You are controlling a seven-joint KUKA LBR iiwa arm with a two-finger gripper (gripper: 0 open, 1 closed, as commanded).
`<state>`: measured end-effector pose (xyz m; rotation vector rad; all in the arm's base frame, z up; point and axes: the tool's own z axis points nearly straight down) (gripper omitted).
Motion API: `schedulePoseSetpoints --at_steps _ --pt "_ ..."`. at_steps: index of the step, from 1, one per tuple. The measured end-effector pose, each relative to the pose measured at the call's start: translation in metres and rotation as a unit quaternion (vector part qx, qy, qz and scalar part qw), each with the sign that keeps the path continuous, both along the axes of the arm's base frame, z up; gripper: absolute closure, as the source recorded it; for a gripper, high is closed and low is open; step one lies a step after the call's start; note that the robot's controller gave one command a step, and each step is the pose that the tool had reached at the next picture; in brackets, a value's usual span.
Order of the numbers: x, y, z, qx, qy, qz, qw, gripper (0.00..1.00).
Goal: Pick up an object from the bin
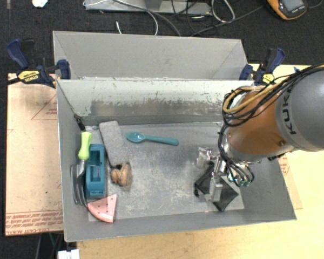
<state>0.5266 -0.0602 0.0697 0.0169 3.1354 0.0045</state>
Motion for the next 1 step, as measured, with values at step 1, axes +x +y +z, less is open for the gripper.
schedulePoseSetpoints --at_steps 1 --pt "-0.0013 0.0002 0.0010 0.000 -0.0013 0.001 1.0000 1.00"
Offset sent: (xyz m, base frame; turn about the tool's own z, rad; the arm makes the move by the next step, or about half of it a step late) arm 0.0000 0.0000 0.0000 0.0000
